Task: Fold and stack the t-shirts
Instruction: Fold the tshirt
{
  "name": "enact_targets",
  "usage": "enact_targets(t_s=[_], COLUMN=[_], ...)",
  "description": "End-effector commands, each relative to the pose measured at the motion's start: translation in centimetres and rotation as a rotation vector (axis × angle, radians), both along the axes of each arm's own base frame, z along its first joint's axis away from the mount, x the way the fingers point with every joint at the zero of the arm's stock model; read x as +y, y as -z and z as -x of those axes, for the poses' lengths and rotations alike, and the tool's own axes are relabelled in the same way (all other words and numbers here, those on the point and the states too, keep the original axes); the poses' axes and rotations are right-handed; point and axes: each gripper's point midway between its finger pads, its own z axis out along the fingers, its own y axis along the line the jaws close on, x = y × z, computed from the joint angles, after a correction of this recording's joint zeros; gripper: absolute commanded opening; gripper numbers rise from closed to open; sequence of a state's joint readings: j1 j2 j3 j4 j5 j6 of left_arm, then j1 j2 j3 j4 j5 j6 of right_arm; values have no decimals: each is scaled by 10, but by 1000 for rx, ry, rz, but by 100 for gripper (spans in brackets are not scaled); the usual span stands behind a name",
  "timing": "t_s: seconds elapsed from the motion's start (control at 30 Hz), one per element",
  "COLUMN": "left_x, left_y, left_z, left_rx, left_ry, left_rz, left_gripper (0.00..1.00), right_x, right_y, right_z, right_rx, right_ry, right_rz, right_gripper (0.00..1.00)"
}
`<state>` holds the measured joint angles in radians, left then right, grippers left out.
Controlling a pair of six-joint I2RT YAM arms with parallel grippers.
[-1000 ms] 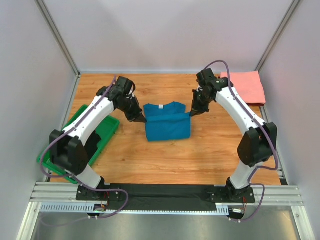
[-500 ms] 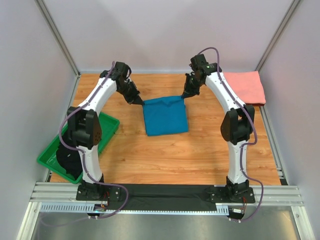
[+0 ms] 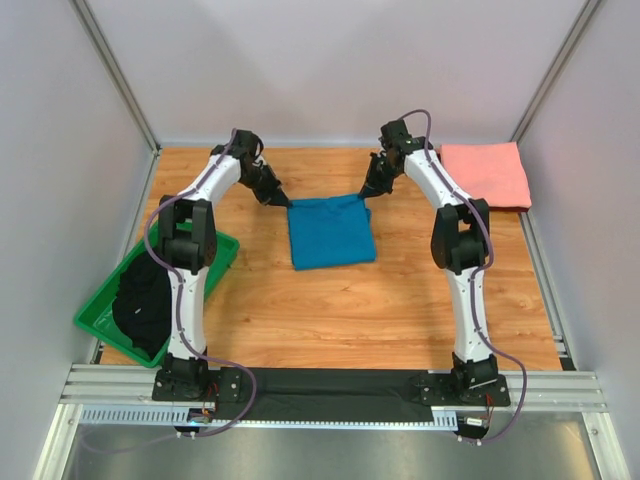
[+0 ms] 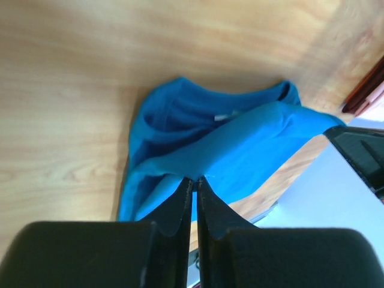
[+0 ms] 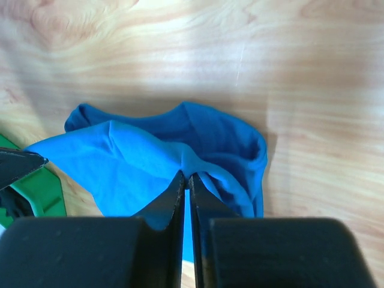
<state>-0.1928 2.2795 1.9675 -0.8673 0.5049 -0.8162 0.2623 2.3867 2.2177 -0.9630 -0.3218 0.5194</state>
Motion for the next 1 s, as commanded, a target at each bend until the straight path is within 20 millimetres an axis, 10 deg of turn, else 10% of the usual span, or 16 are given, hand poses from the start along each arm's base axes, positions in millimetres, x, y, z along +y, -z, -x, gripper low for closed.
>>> enact_targets(t_s=[0.0, 0.23, 0.33, 0.63, 0.97], left_x=[7, 35, 28, -21, 3], left_y=[-16, -38, -55, -23, 29], left_z=[-33, -31, -27, -19, -58], left_rx=[-104, -153, -231, -250, -217], left_ry=[-21, -30, 21, 162, 115], left_rz=[57, -76, -94, 52, 7], left_gripper=[12, 42, 42, 36, 34], right_x=[5, -13, -21, -22, -16], right_y=[-24, -24, -22, 14, 48], right_z=[-35, -14, 6, 20, 9], right_rx=[-120, -100, -85, -18, -42], right_ry=[32, -19, -68, -149, -191], right_rz=[-75, -17, 1, 8, -47], right_gripper=[7, 53, 52, 57, 55])
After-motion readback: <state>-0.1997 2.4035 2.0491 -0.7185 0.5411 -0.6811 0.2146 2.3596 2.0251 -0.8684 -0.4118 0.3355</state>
